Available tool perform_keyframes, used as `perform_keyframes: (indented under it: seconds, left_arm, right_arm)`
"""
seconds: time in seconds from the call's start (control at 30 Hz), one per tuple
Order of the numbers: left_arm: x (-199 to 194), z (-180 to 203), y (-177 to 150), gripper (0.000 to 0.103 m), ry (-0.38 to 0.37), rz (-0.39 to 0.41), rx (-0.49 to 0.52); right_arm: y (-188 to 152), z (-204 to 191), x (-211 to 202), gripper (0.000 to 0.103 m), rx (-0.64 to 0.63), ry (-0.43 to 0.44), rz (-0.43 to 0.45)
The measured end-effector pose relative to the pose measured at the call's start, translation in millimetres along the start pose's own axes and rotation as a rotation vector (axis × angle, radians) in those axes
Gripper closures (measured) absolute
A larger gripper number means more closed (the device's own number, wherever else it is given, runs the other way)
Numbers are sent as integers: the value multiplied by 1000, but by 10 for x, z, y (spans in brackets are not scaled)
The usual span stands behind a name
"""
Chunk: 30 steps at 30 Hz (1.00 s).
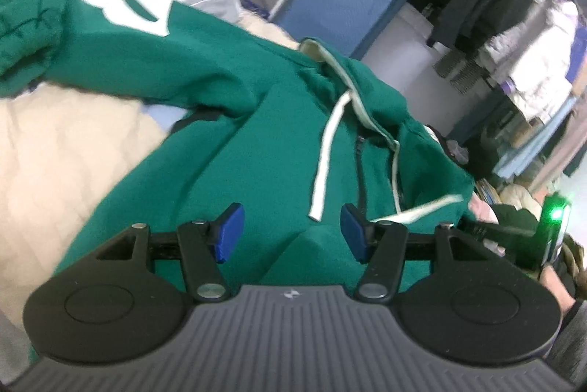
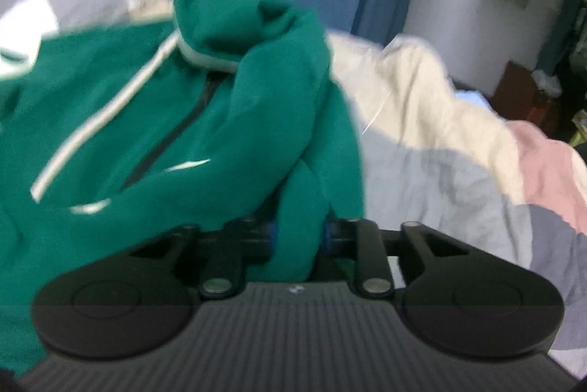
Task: Fold large clothes
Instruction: 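Carry the cuff across the hoodie body with the right tool and open, then grasp the other sleeve cuff with the left tool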
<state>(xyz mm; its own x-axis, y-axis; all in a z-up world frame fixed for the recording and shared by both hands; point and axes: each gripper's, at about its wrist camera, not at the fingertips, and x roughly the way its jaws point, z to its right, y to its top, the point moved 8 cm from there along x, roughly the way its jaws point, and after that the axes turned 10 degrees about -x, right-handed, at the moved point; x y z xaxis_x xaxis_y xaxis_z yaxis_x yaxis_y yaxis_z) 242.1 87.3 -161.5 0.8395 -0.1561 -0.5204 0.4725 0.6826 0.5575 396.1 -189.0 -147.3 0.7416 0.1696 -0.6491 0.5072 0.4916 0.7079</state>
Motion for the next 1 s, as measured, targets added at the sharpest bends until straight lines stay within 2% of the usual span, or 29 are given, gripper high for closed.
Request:
perform_keyframes:
  seconds: [0.13,0.2,0.27,0.37,0.47,0.63,0.7,0.77,1.0]
  left_arm:
    - [-37,172,-77,39,-32,20,69]
    - [-34,268,-126,39,-46,28,112]
    - [-9,364,-205,39,-60,19,158]
    - [59,426,-319,39,-48,-2,206]
    - [144,445,-424,39,-35,-33,236]
    - [294,411,-570,39,29,-72,283]
    - [356,381,-611,39,61,-89,291]
    - [401,354,-648,39,84,-101,298]
    - [387,341,-712,39,111,-107,335]
  right_arm:
    - [54,389,-303,86,164,-80,126]
    - [2,670,-387,86,269,-129,156]
    - [-148,950,-367,86,370,-168,149]
    - [-444,1147,-179,86,437,-168,114]
    - [-671,1124,2,86,416,-154,80]
    - [-616,1027,-110,78,407,-169,101]
    - [-566,979,-223,61,427,-159,112]
    - [-561,913,-355,54,454,-131,137]
    - [-331,610,-828,55,449,-101,188]
